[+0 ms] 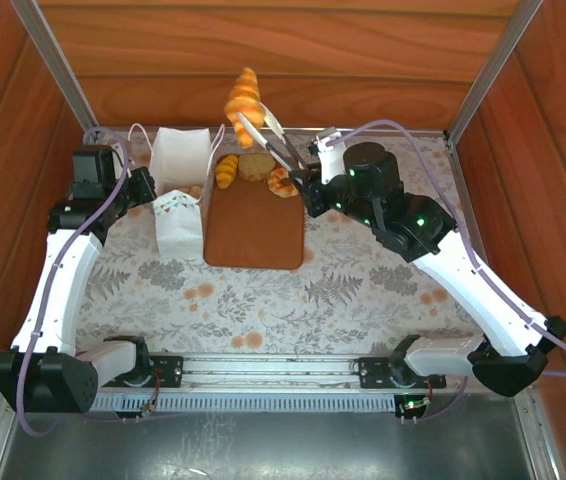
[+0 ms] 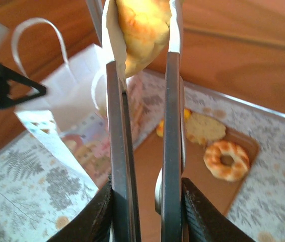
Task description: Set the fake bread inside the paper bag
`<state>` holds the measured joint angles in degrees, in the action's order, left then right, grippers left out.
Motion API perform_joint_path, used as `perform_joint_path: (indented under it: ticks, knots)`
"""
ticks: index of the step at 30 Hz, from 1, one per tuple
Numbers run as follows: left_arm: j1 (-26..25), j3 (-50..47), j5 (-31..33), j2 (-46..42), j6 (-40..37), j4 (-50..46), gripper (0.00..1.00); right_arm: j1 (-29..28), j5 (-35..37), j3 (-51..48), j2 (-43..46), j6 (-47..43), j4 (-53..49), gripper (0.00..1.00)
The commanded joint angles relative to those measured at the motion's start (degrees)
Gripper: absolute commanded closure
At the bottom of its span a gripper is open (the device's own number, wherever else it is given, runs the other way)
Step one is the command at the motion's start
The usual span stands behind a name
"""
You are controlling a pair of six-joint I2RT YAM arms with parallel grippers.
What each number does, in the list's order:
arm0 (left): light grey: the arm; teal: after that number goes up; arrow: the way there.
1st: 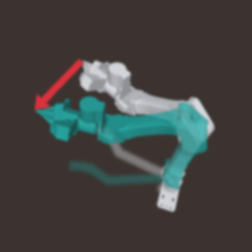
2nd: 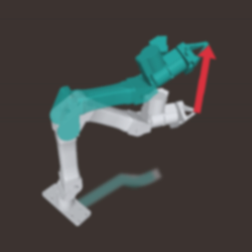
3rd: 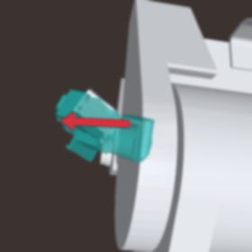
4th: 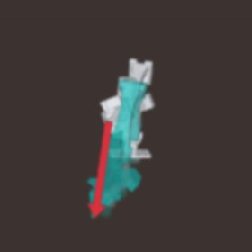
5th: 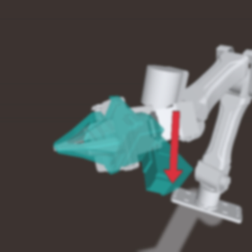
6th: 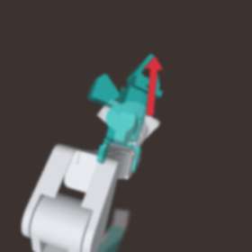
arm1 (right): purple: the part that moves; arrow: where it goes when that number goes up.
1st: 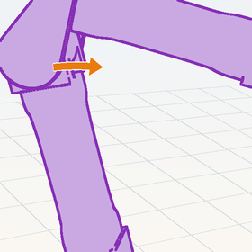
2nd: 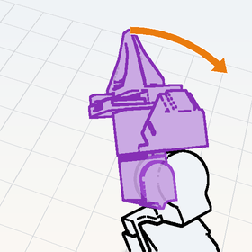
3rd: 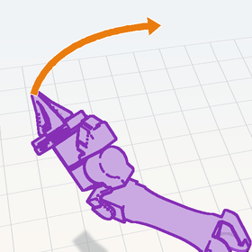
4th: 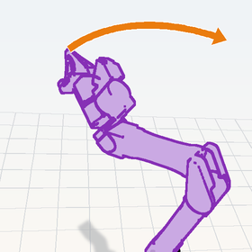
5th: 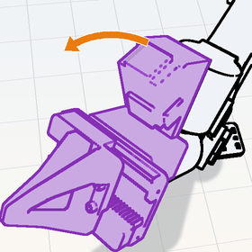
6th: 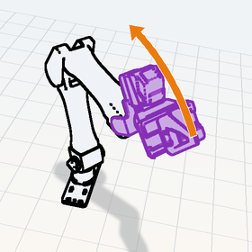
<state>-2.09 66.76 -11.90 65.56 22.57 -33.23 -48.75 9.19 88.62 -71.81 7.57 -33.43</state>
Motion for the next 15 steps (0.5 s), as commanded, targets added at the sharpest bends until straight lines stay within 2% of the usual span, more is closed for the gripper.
perform_joint_path:
  ticks: [1, 7, 15]
  knots:
    - [0.4, 0.0, -1.1, 0.2, 0.4, 1.9, 1.00, -2.4, -1.1, 4.1, -2.9, -2.9, 4.0, 0.75]
    - [0.4, 0.3, -1.5, 0.2, 0.7, 2.2, 1.00, -6.9, -1.4, 10.0, -10.2, -5.6, 5.0, 0.75]
    - [0.4, 0.1, -1.8, 0.1, 0.7, 2.4, 1.00, -8.8, 0.0, 12.3, -18.4, -6.7, 2.8, 0.74]
